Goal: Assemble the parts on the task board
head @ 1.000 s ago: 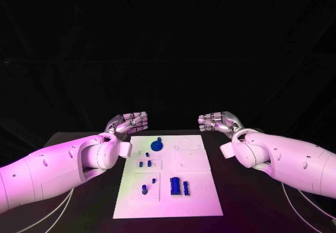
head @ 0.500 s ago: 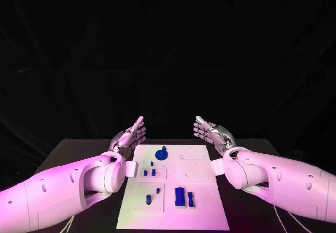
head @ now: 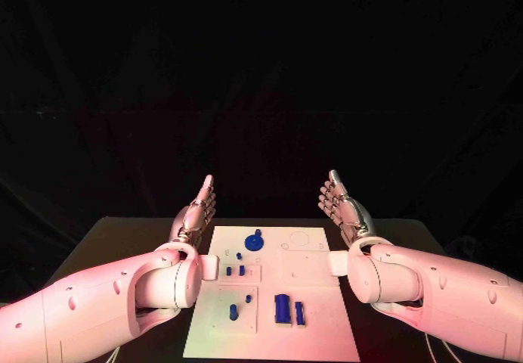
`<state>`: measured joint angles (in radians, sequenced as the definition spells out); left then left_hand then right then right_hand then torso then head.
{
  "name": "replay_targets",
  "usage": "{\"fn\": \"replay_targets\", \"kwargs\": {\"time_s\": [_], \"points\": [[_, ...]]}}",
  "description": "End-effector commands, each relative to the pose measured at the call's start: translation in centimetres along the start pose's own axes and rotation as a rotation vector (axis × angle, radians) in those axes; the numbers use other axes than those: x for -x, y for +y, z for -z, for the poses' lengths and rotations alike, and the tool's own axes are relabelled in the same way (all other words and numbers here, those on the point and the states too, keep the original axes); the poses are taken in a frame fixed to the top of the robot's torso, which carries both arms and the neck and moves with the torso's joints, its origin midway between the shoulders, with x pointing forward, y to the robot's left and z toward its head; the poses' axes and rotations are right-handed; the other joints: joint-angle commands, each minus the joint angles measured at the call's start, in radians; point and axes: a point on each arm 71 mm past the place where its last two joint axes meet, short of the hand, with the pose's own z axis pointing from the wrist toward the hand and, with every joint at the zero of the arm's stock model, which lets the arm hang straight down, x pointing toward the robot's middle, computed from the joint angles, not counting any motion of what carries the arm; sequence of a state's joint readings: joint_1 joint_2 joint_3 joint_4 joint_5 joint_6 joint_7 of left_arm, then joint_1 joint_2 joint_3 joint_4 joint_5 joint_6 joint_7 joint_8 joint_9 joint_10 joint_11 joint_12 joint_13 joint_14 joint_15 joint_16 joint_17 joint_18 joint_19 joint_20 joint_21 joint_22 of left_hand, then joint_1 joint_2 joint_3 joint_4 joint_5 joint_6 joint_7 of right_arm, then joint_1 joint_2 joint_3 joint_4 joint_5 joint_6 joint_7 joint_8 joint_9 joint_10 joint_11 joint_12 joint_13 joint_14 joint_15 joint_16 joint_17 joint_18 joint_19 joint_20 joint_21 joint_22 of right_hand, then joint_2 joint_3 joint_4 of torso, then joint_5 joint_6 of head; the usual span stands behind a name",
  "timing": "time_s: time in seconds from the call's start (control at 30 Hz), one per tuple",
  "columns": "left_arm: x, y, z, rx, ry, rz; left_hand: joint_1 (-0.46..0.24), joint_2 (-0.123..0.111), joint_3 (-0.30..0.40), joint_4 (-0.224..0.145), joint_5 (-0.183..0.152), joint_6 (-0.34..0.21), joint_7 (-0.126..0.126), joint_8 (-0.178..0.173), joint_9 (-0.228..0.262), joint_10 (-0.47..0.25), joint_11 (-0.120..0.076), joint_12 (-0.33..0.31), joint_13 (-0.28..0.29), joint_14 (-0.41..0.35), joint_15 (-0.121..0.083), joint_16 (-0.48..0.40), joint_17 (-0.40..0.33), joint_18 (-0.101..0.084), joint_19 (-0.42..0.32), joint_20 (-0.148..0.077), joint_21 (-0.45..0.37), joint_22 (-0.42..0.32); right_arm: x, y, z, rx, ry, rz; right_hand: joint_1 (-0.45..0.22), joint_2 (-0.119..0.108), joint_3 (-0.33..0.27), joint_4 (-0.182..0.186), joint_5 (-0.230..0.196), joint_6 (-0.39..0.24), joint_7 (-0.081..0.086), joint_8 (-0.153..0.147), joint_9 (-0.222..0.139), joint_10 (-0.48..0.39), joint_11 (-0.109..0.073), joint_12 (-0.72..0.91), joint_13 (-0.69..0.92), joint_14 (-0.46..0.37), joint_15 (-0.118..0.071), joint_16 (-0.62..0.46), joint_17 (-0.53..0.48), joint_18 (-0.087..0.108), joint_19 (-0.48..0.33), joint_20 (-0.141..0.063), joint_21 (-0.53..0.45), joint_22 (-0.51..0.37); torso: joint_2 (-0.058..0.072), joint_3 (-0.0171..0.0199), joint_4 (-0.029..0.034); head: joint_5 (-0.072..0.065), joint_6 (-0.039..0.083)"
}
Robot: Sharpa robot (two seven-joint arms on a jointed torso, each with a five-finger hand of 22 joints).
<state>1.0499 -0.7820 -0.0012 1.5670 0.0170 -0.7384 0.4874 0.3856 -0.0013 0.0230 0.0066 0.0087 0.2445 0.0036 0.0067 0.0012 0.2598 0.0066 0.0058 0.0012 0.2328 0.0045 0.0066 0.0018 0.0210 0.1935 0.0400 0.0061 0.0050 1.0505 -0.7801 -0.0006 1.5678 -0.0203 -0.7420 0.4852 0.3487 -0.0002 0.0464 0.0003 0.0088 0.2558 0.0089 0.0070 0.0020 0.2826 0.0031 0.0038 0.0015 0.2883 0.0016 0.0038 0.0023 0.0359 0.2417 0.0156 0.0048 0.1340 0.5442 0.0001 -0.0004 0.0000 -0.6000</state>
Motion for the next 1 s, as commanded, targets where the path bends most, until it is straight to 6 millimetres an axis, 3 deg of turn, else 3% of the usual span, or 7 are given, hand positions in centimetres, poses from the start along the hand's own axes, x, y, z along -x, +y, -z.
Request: {"fn": "replay_targets", "kwargs": {"time_s": [0.03, 0.53, 0.63, 0.67, 0.73, 0.77, 1.0], "points": [[-0.04, -0.39, 0.04, -0.045, -0.018, -0.023, -0.123, 0.001, -0.023, -0.007, -0.009, -0.078, -0.004, -0.007, -0.001, -0.083, -0.007, -0.006, -0.001, -0.074, -0.004, -0.007, -0.002, -0.021, -0.061, -0.04, -0.006, -0.005, 0.16, 0.17, 0.04, 0.021, -0.03, -0.001, -0.111, 0.0, -0.046, 0.0, -0.009, -0.082, -0.009, -0.007, -0.002, -0.09, -0.003, -0.004, -0.001, -0.092, -0.002, -0.004, -0.002, -0.036, -0.076, -0.016, -0.005, -0.043, 0.0, -0.0001, 0.0004, 0.0, 0.0], [-0.04, -0.39, 0.04, -0.045, -0.018, -0.023, -0.243, 0.001, -0.023, -0.007, -0.009, -0.153, -0.004, -0.007, -0.001, -0.164, -0.007, -0.006, -0.001, -0.146, -0.004, -0.007, -0.002, -0.021, -0.118, -0.04, -0.006, -0.005, 0.16, 0.17, 0.04, 0.021, -0.03, -0.001, -0.22, 0.0, -0.046, 0.0, -0.009, -0.162, -0.009, -0.007, -0.002, -0.179, -0.003, -0.004, -0.001, -0.183, -0.002, -0.004, -0.002, -0.036, -0.15, -0.016, -0.005, -0.134, 0.0, -0.0001, 0.0004, 0.0, 0.0], [-0.04, -0.39, 0.04, -0.045, -0.018, -0.023, -0.261, 0.001, -0.023, -0.007, -0.009, -0.163, -0.004, -0.007, -0.001, -0.175, -0.007, -0.006, -0.001, -0.155, -0.004, -0.007, -0.002, -0.021, -0.194, -0.04, -0.006, -0.005, 0.16, 0.17, 0.04, 0.021, -0.03, -0.001, -0.24, 0.0, -0.046, 0.0, -0.009, -0.176, -0.009, -0.007, -0.002, -0.195, -0.003, -0.004, -0.001, -0.2, -0.002, -0.004, -0.002, -0.036, -0.165, -0.016, -0.005, -0.134, 0.0, -0.0001, 0.0004, 0.0, 0.0], [-0.04, -0.39, 0.04, -0.045, -0.018, -0.023, -0.267, 0.001, -0.023, -0.007, -0.009, -0.167, -0.004, -0.007, -0.001, -0.179, -0.007, -0.006, -0.001, -0.158, -0.004, -0.007, -0.002, -0.021, -0.194, -0.04, -0.006, -0.005, 0.16, 0.17, 0.04, 0.021, -0.03, -0.001, -0.26, 0.0, -0.046, 0.0, -0.009, -0.256, -0.009, -0.007, -0.002, -0.211, -0.003, -0.004, -0.001, -0.215, -0.002, -0.004, -0.002, -0.036, -0.242, -0.016, -0.005, -0.134, 0.0, -0.0001, 0.0004, 0.0, 0.0], [-0.04, -0.39, 0.04, -0.045, -0.018, -0.023, -0.274, 0.001, -0.023, -0.007, -0.009, -0.173, -0.004, -0.007, -0.001, -0.184, -0.007, -0.006, -0.001, -0.233, -0.004, -0.007, -0.002, -0.021, -0.194, -0.04, -0.006, -0.005, 0.16, 0.17, 0.04, 0.021, -0.03, -0.001, -0.349, 0.0, -0.046, 0.0, -0.009, -0.256, -0.009, -0.007, -0.002, -0.283, -0.003, -0.004, -0.001, -0.288, -0.002, -0.004, -0.002, -0.036, -0.242, -0.016, -0.005, -0.134, 0.0, -0.0001, 0.0004, 0.0, 0.0], [-0.04, -0.39, 0.04, -0.045, -0.018, -0.023, -0.277, 0.001, -0.023, -0.007, -0.009, -0.244, -0.004, -0.007, -0.001, -0.186, -0.007, -0.006, -0.001, -0.233, -0.004, -0.007, -0.002, -0.021, -0.194, -0.04, -0.006, -0.005, 0.16, 0.17, 0.04, 0.021, -0.03, -0.001, -0.349, 0.0, -0.046, 0.0, -0.009, -0.256, -0.009, -0.007, -0.002, -0.283, -0.003, -0.004, -0.001, -0.288, -0.002, -0.004, -0.002, -0.036, -0.242, -0.016, -0.005, -0.134, 0.0, -0.0001, 0.0004, 0.0, 0.0], [-0.04, -0.39, 0.04, -0.045, -0.018, -0.023, -0.386, 0.001, -0.023, -0.007, -0.009, -0.244, -0.004, -0.007, -0.001, -0.26, -0.007, -0.006, -0.001, -0.233, -0.004, -0.007, -0.002, -0.021, -0.194, -0.04, -0.006, -0.005, 0.16, 0.17, 0.04, 0.021, -0.03, -0.001, -0.349, 0.0, -0.046, 0.0, -0.009, -0.256, -0.009, -0.007, -0.002, -0.283, -0.003, -0.004, -0.001, -0.288, -0.002, -0.004, -0.002, -0.036, -0.242, -0.016, -0.005, -0.134, 0.0, -0.0001, 0.0004, 0.0, 0.0]]}}
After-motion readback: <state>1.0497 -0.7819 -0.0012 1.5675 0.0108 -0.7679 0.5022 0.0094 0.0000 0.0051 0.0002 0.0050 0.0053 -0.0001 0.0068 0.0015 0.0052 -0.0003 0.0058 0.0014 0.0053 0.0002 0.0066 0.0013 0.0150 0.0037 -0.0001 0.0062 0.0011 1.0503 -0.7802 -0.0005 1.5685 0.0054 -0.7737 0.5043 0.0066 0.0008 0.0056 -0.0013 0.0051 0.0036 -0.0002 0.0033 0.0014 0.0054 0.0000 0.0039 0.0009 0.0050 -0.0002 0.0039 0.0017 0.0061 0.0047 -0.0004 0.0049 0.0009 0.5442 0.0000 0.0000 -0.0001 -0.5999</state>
